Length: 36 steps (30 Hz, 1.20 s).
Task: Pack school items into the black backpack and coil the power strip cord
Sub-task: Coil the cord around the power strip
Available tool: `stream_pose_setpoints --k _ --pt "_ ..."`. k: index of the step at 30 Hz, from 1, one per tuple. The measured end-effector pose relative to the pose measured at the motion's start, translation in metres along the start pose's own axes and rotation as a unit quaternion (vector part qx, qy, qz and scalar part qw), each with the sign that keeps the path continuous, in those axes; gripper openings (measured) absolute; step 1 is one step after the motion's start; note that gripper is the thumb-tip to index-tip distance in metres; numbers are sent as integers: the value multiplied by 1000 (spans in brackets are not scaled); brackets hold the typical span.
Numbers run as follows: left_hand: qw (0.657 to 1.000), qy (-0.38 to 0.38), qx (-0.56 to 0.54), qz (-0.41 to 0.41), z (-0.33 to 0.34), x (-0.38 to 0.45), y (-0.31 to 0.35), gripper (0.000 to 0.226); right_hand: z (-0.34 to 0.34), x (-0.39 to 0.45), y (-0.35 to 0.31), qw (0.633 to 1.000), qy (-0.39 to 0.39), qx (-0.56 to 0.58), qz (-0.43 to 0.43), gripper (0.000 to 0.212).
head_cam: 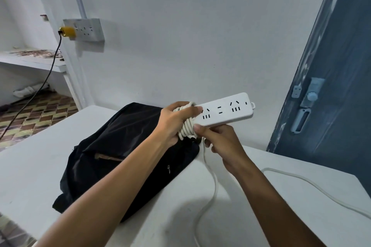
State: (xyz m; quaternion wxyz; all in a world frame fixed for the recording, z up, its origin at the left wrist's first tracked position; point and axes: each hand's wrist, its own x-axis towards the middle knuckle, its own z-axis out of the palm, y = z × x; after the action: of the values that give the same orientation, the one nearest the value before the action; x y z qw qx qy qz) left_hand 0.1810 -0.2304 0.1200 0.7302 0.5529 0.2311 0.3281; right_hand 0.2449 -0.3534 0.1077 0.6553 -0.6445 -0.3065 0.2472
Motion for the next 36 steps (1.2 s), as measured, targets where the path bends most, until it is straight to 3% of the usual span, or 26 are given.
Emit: stream_pose_setpoints --k 6,8,11,13,14,16,18,22,25,29,32,36 --pt "995 62 37 68 1 13 11 30 1 -5 7 994 -16 -91 -54 29" --pt "994 81 37 70 1 13 8 26 7 -6 10 975 -15 -207 -80 30" --pt "989 111 59 82 1 13 1 21 10 -8 3 881 -4 -465 -81 18" --pt "981 133 94 108 -1 15 -2 22 12 -12 0 827 6 -553 -99 11" --pt "976 145 109 122 -3 18 -2 23 13 -14 2 828 2 -550 -108 15" --pt "962 165 150 156 -8 23 1 25 12 -17 8 897 -31 -431 -92 22" --pt "937 158 227 211 -11 26 5 25 10 -18 9 945 -77 -313 -59 21" --pt "839 100 382 375 -16 29 9 26 -1 -18 -3 947 -162 -278 9 35" --pt "797 64 424 425 -26 36 19 31 -15 -20 -24 911 -204 -360 5 36" --pt "757 -16 484 439 -35 36 35 33 -31 -29 -50 822 -190 -536 -39 44" --pt "778 -80 510 358 -45 34 49 32 -46 -27 -76 810 -138 -556 -128 24" --pt "859 -189 398 259 -40 13 58 23 -70 -4 -99 878 -59 -404 -252 10"
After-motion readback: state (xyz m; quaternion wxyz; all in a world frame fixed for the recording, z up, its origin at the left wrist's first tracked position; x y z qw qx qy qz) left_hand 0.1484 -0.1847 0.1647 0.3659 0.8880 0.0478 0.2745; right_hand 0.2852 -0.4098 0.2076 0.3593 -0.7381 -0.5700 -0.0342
